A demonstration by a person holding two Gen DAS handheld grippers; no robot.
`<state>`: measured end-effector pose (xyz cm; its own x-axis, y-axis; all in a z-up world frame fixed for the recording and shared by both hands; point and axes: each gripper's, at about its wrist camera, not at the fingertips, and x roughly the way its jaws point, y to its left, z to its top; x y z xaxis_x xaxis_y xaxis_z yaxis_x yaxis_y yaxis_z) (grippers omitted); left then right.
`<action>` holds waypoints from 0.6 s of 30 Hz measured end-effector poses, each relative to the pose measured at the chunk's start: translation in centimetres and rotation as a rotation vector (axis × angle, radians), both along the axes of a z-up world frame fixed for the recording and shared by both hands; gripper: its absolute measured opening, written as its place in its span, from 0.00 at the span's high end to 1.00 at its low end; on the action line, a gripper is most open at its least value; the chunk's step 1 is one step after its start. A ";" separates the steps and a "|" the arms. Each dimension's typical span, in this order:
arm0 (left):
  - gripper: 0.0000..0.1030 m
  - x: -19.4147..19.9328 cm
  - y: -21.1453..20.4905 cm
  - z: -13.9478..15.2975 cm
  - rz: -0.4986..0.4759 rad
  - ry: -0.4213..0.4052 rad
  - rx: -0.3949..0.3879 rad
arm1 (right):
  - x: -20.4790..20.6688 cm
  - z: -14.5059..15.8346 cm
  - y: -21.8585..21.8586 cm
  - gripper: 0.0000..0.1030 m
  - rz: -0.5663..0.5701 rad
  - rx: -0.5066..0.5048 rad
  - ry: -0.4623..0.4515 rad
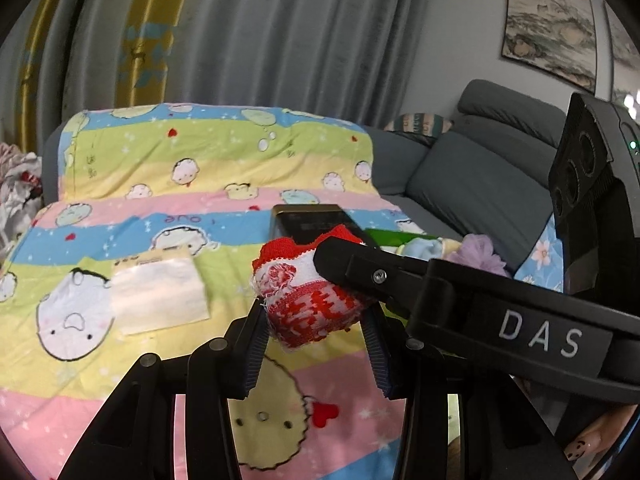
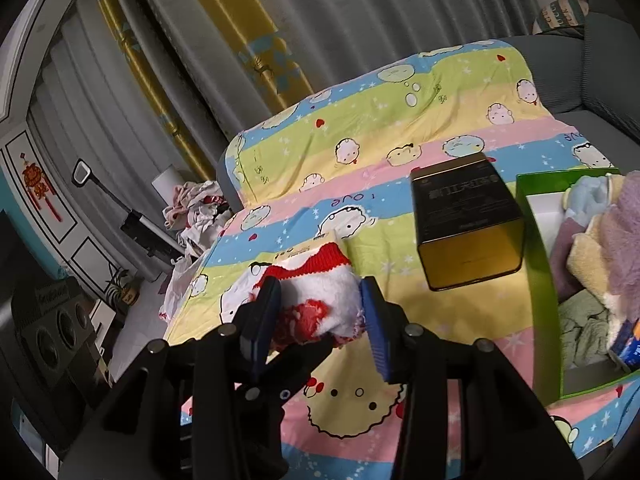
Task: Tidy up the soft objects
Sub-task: 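Carry the red-and-white sock into the green box and release it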
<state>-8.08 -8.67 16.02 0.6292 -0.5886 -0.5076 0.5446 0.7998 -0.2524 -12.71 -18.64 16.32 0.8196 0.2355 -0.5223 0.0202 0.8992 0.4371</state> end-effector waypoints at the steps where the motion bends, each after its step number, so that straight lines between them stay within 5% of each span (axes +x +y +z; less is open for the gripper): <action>1: 0.57 0.1 -0.3 0.1 -0.005 0.003 -0.012 | -0.1 0.1 -0.2 0.59 -0.016 -0.008 -0.005; 10: 0.57 -0.1 -4.9 0.7 -0.118 -0.004 -0.022 | -2.2 1.0 -4.1 0.59 -0.128 -0.051 -0.035; 18: 0.57 0.2 -12.2 -0.5 -0.268 0.078 -0.014 | -4.2 0.1 -9.4 0.58 -0.288 -0.083 0.011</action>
<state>-7.88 -20.86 15.52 0.4090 -0.7362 -0.5392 0.7148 0.6258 -0.3122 -16.87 -28.03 16.41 0.8407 -0.0494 -0.5393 0.2838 0.8883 0.3611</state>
